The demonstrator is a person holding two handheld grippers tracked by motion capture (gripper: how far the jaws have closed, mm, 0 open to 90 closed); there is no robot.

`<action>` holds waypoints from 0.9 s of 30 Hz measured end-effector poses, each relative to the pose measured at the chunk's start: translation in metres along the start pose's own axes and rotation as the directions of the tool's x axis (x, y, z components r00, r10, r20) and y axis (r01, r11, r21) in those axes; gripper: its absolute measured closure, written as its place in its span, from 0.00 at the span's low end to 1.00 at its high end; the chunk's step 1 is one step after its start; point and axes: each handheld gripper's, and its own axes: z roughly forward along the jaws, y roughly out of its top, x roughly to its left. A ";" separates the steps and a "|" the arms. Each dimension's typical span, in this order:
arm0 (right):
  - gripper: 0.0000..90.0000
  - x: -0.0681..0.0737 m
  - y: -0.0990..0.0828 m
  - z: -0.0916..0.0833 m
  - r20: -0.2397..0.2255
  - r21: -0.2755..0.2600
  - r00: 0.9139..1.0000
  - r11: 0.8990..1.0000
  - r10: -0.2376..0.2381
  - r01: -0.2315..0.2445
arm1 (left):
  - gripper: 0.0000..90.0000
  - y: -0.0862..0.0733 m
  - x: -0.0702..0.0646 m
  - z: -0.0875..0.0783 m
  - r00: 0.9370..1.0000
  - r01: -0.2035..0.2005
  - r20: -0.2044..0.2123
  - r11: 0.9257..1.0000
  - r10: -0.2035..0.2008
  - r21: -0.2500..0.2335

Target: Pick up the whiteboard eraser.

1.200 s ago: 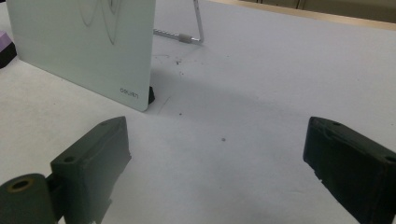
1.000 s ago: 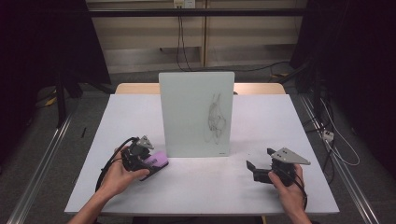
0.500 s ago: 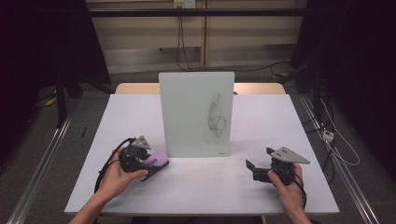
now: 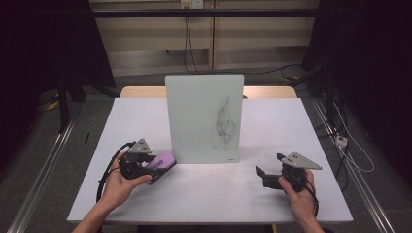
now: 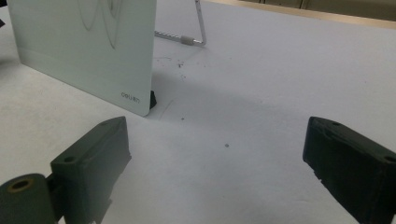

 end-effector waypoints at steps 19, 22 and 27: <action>0.08 0.000 -0.001 -0.004 -0.005 -0.006 1.000 1.000 0.001 -0.001 | 0.46 0.002 -0.008 -0.019 1.000 -0.009 -0.015 0.978 0.006 -0.209; 0.08 0.000 0.000 -0.003 -0.005 -0.008 1.000 1.000 0.001 -0.001 | 0.46 0.003 -0.009 -0.022 1.000 -0.004 -0.004 0.970 0.003 -0.243; 0.08 -0.001 0.000 -0.002 0.003 -0.010 1.000 1.000 0.007 -0.007 | 0.46 0.006 -0.014 -0.029 1.000 -0.019 -0.003 0.955 0.019 -0.297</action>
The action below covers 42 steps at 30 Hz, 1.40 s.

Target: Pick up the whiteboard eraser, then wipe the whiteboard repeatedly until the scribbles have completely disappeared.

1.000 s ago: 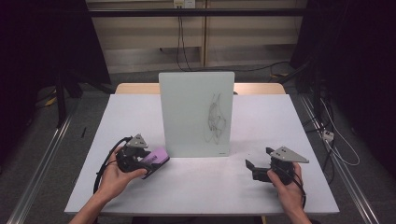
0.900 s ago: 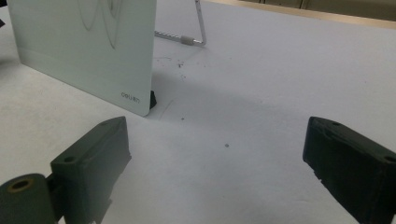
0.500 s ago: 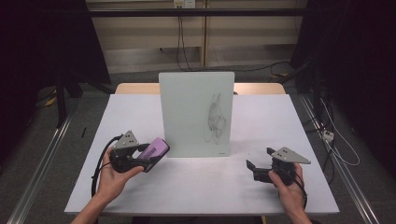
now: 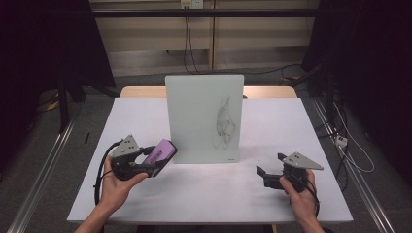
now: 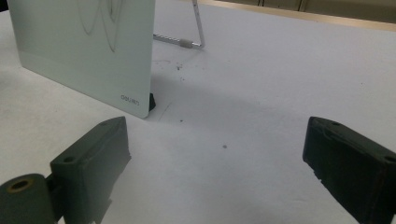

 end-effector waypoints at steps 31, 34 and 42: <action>0.08 0.001 0.001 0.004 -0.023 0.006 1.000 1.000 -0.012 0.012 | 0.46 0.050 -0.023 0.019 0.995 -0.092 0.027 0.994 0.094 -0.059; 0.08 0.002 0.002 0.003 -0.026 -0.006 1.000 1.000 -0.006 0.006 | 0.46 0.059 -0.023 0.023 0.993 -0.111 0.023 0.992 0.113 -0.065; 0.08 -0.001 0.002 0.006 -0.031 0.002 1.000 1.000 0.000 0.000 | 0.46 0.078 -0.029 0.036 0.990 -0.136 0.033 0.988 0.138 -0.071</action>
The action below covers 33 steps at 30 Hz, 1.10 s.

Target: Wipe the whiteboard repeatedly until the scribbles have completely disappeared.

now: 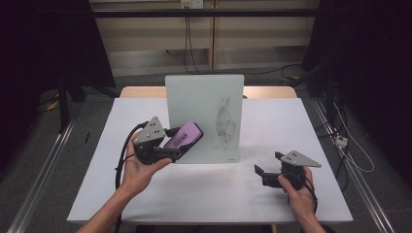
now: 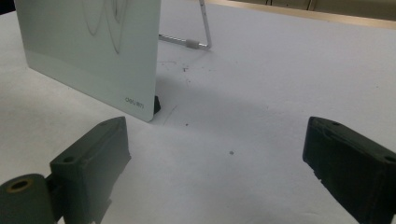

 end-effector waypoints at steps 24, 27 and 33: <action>0.08 0.003 0.001 0.001 -0.014 -0.002 1.000 1.000 -0.016 0.016 | 0.46 0.039 0.001 0.044 0.999 -0.043 0.025 0.999 0.043 0.011; 0.08 0.003 0.000 -0.001 -0.011 -0.003 1.000 1.000 -0.015 0.015 | 0.46 0.043 0.002 0.050 0.999 -0.049 0.022 0.999 0.048 0.019; 0.08 0.003 -0.001 -0.003 -0.010 -0.003 1.000 1.000 -0.015 0.015 | 0.46 0.055 0.003 0.059 0.997 -0.075 0.011 0.997 0.075 0.028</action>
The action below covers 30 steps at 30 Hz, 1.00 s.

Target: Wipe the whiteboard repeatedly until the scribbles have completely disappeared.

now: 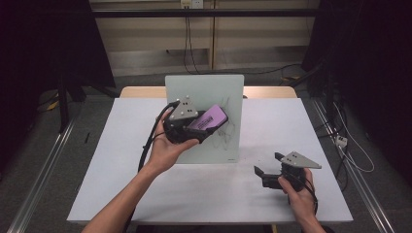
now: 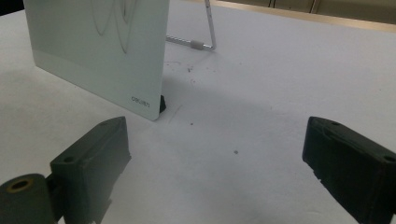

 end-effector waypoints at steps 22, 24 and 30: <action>0.08 0.000 0.000 0.000 -0.005 -0.002 1.000 1.000 0.001 -0.001 | 0.46 0.039 0.009 0.022 0.995 -0.090 -0.030 0.996 0.091 0.014; 0.08 0.000 0.000 0.000 -0.005 -0.001 1.000 1.000 0.002 -0.002 | 0.46 0.041 0.011 0.025 0.995 -0.098 -0.030 0.995 0.099 0.017; 0.08 0.000 0.000 0.001 -0.005 -0.001 1.000 1.000 0.000 0.000 | 0.46 0.047 0.017 0.028 0.993 -0.112 -0.044 0.993 0.114 0.027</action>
